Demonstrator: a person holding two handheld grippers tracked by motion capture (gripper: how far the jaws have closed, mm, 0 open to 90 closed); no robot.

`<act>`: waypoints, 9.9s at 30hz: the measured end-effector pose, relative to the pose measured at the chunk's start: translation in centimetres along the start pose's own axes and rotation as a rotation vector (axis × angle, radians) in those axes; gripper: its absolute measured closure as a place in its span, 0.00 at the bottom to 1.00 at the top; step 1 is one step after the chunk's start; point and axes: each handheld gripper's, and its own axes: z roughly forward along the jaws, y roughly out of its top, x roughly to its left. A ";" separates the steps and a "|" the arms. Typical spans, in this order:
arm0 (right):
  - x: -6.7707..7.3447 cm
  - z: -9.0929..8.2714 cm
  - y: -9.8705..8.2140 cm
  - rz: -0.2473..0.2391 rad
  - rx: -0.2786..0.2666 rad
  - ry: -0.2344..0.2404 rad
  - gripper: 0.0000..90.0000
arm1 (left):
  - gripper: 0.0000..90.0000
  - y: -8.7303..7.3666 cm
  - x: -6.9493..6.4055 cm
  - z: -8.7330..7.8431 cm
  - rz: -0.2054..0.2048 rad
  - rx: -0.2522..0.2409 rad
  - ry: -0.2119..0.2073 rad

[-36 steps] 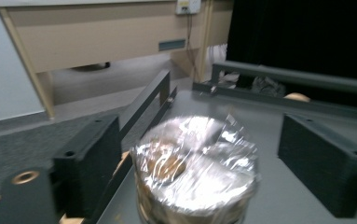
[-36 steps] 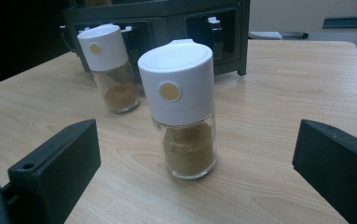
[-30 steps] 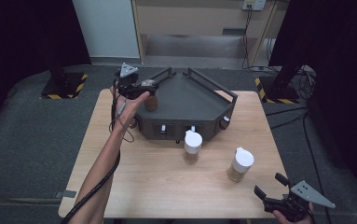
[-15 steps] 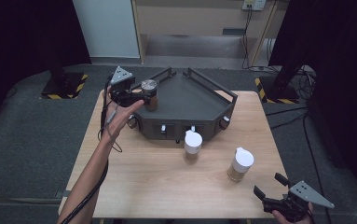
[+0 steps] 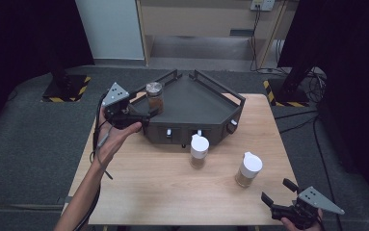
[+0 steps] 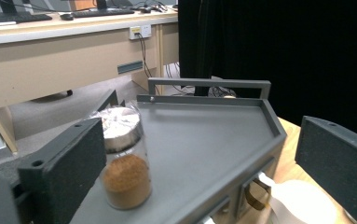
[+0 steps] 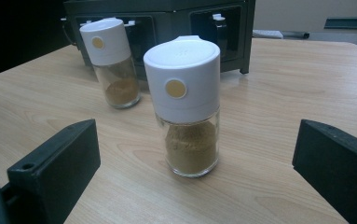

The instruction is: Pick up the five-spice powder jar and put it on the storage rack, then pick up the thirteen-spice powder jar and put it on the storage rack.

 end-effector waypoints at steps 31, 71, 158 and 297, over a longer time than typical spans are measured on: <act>0.0 0.1 0.1 -0.004 0.004 0.003 0.01 | 0.01 -10.3 -1.9 -9.3 0.023 -0.037 -0.022; 0.0 0.2 0.1 -0.009 0.009 0.013 0.01 | 0.02 -22.5 -0.1 -12.3 -0.075 -0.031 -0.044; 4.5 10.8 11.2 -0.152 0.025 0.221 0.03 | 0.01 -22.5 1.4 -10.2 -0.072 0.013 -0.132; 9.8 32.4 29.5 -0.166 0.201 0.078 0.34 | 0.02 -22.2 1.1 -10.2 -0.061 0.038 -0.133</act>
